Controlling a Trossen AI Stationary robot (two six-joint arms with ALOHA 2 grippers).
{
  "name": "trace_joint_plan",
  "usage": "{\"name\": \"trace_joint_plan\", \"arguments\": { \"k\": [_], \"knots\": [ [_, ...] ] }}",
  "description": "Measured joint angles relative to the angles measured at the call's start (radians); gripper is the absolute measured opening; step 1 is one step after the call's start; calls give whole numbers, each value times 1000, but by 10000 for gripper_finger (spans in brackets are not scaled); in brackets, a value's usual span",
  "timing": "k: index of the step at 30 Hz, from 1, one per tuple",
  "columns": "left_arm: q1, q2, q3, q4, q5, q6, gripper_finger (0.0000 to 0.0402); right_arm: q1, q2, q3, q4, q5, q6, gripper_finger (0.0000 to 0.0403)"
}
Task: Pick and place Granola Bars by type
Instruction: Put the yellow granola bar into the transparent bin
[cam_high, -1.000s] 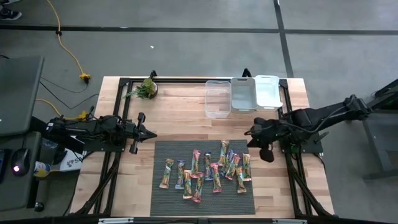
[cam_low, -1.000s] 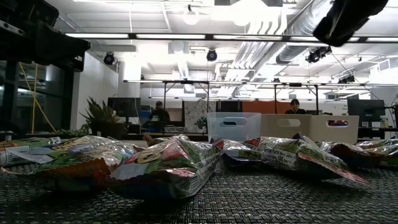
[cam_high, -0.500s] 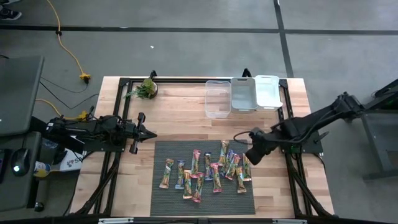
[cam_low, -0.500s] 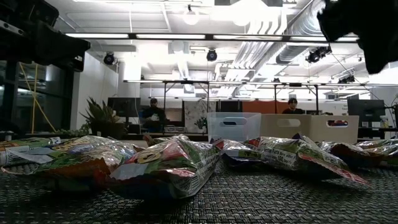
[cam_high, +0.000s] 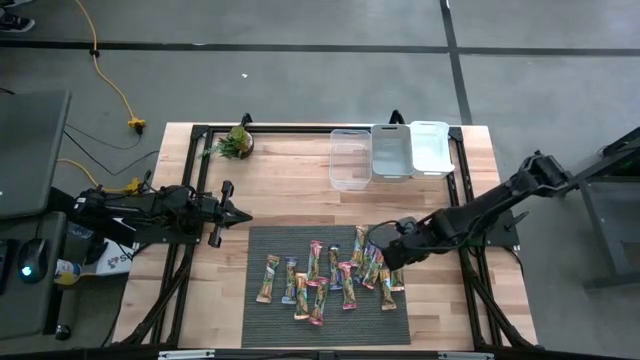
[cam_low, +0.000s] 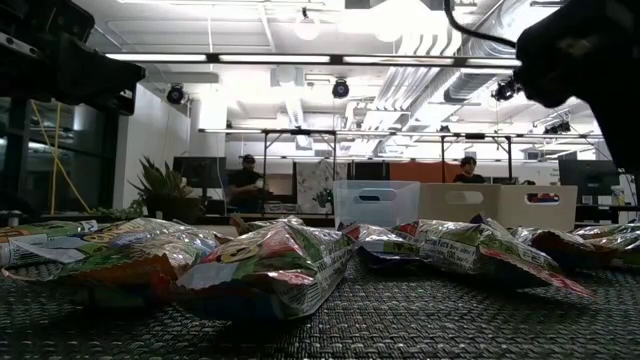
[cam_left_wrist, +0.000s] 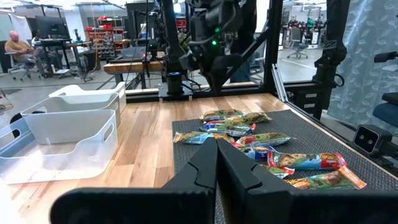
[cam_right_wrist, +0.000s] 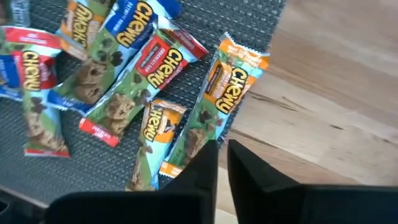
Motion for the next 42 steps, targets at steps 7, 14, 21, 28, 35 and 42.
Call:
{"name": "trace_joint_plan", "arguments": {
  "k": [7,14,21,28,35,42],
  "knots": [
    [0,0,0,0,0,0,1,-1,88,0,48,-8,40,125],
    [0,0,0,0,0,0,1,-11,147,0,51,1,62,217],
    [0,0,0,0,0,0,1,-24,199,0,71,19,78,251],
    [0,0,0,0,0,0,1,-30,257,0,88,25,78,252],
    [0,0,0,0,0,0,1,-29,296,4,90,19,78,252],
    [0,0,0,0,0,0,1,-29,300,4,89,32,84,249]
  ]
}}
